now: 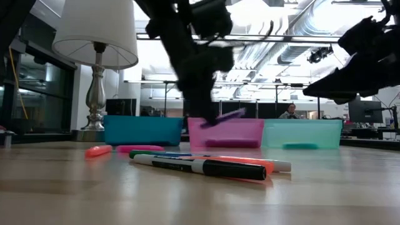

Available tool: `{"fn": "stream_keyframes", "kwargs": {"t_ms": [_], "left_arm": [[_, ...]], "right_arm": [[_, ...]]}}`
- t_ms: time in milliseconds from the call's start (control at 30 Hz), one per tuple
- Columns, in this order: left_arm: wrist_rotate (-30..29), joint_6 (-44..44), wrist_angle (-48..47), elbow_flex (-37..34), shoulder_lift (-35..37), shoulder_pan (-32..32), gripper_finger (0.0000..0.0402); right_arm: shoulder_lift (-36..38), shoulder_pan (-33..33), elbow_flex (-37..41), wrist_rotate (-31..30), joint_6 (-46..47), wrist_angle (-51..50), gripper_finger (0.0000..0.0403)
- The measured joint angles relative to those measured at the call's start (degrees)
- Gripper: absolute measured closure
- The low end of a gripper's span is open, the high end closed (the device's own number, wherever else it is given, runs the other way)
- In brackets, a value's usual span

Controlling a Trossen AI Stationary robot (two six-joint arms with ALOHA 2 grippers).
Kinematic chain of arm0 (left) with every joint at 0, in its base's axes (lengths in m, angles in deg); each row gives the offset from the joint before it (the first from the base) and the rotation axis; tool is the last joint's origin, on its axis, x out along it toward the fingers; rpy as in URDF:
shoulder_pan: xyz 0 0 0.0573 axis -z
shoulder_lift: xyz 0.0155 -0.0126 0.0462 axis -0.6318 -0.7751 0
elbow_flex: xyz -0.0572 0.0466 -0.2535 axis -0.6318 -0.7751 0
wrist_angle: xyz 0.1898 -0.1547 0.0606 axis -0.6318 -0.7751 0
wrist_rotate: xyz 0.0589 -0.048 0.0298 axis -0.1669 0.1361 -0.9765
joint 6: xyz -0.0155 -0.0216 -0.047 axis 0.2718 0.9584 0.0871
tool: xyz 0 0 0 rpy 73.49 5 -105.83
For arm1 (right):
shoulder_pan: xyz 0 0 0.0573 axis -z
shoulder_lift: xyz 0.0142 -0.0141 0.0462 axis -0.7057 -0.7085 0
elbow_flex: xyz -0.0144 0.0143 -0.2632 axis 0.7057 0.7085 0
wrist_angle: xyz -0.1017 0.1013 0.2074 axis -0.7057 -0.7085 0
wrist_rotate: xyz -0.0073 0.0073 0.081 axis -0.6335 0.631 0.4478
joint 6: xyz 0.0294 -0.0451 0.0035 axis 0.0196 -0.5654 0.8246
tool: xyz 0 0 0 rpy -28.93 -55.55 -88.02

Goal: Pick & Place Markers
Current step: Put the purple pen into the green bin

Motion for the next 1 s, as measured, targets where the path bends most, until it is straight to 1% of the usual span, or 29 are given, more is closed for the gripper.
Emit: {"fn": "stream_keyframes", "kwargs": {"t_ms": [67, 233, 433, 733, 1000], "left_arm": [[-0.3, -0.7, 3.4, 1.3, 0.0, 0.0, 0.0358], [-0.4, -2.0, 9.3, 5.3, 0.1, 0.0, 0.0358], [-0.4, -4.0, 11.7, 9.2, 0.2, 0.8, 0.0358], [-1.5, -4.7, 11.9, 10.2, 0.3, 1.9, 0.0358], [-1.1, -4.5, 14.1, 10.2, 0.3, 1.8, 0.0358]], "right_arm": [[-0.5, -0.1, -1.2, 1.3, -1.7, -0.1, 0.0284], [-0.9, 0.8, -3.7, 1.6, -4.8, 0.1, 0.0284], [-0.7, 2.9, -4.5, 1.6, -6.9, 1.1, 0.0273], [-0.7, 4.1, -4.6, 1.7, -12.0, 8.5, 0.0227], [-0.7, 4.1, -4.6, 2.3, -14.1, 12.6, 0.0222]]}}
